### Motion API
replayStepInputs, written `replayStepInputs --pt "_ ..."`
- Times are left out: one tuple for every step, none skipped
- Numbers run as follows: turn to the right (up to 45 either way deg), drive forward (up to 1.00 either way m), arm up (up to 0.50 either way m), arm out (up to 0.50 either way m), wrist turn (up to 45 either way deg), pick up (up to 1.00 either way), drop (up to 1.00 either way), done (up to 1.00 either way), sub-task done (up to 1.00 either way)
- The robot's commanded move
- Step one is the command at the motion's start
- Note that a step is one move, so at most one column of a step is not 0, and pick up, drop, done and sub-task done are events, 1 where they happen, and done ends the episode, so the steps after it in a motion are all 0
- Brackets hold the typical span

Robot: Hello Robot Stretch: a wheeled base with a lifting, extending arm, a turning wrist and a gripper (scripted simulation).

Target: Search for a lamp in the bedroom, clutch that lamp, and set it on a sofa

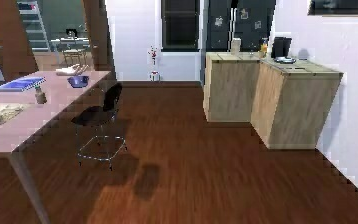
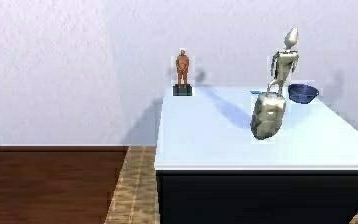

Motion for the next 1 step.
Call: replayStepInputs --pt "-45.0 0.0 0.0 0.0 0.0 0.0 0.0 0.0 0.0"
